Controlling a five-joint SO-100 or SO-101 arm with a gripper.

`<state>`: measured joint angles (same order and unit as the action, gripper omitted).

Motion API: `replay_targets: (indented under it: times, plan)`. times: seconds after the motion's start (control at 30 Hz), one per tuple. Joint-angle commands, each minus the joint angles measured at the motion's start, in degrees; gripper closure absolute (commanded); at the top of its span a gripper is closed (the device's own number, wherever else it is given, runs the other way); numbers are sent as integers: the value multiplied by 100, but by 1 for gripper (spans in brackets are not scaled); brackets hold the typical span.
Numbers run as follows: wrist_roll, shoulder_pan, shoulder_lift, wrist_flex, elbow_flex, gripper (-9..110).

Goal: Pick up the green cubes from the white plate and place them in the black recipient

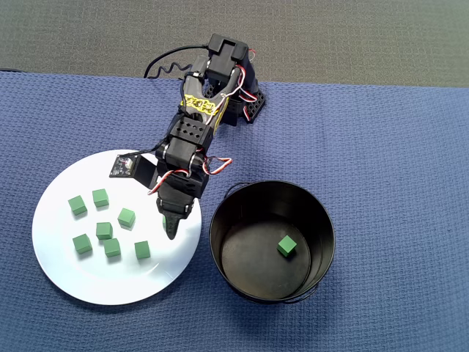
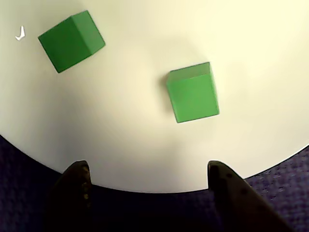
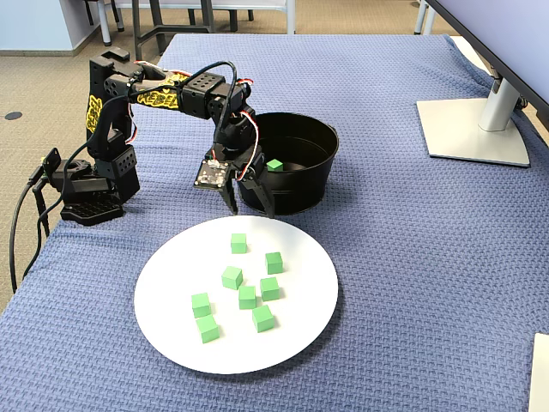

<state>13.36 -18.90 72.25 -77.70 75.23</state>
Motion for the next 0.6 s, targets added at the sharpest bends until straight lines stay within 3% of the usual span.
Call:
replay_targets:
  times: [0.0,0.27,0.57]
  plan:
    - [1195,-167,396,-290,-9,76]
    - [3445,-562,571,-114,211,75]
    - [3305,-747,369,176,97,78]
